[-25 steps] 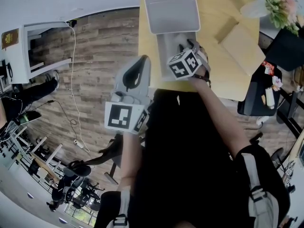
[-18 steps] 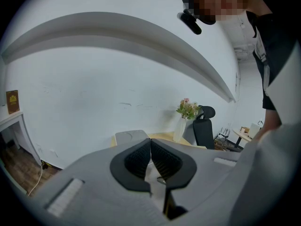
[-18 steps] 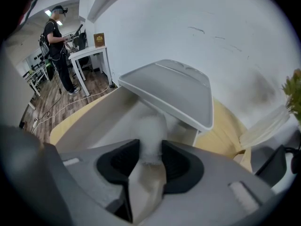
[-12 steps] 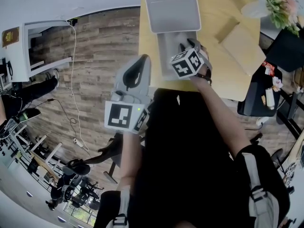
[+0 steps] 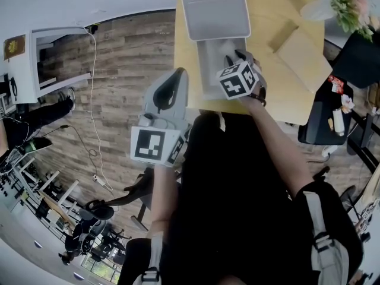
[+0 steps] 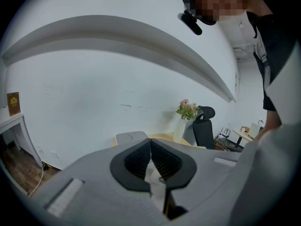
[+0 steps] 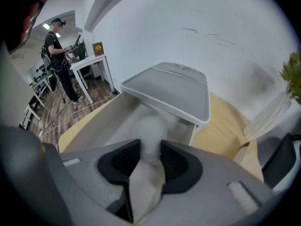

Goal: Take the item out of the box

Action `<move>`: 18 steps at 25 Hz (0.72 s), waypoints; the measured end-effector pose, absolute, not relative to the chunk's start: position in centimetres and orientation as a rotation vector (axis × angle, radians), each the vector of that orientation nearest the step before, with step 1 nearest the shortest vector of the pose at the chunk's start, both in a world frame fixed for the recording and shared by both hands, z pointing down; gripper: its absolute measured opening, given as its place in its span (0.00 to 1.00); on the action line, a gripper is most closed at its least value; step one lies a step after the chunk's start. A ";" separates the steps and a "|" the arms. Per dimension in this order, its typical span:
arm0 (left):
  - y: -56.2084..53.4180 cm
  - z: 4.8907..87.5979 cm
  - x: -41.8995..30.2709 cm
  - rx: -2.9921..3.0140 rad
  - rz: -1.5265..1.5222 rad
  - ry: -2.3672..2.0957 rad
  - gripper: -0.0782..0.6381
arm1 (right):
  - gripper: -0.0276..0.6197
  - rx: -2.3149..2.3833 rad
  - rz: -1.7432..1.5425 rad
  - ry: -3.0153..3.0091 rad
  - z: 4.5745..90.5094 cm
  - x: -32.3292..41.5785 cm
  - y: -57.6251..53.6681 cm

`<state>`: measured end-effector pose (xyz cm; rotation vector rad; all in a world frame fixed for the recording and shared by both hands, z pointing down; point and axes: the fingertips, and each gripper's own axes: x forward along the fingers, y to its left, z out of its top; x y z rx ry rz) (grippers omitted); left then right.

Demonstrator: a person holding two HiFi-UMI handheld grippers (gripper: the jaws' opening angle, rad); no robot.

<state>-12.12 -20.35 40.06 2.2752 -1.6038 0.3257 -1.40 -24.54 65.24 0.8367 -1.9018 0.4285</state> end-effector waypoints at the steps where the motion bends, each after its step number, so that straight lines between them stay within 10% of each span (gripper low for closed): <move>1: -20.3 40.0 -12.2 2.278 0.325 -1.601 0.12 | 0.26 0.841 0.431 -1.904 65.1 -1.4 -24.4; 18: -14.6 37.6 -13.1 2.414 0.280 -1.487 0.12 | 0.26 1.124 0.478 -2.060 56.9 -1.6 -20.1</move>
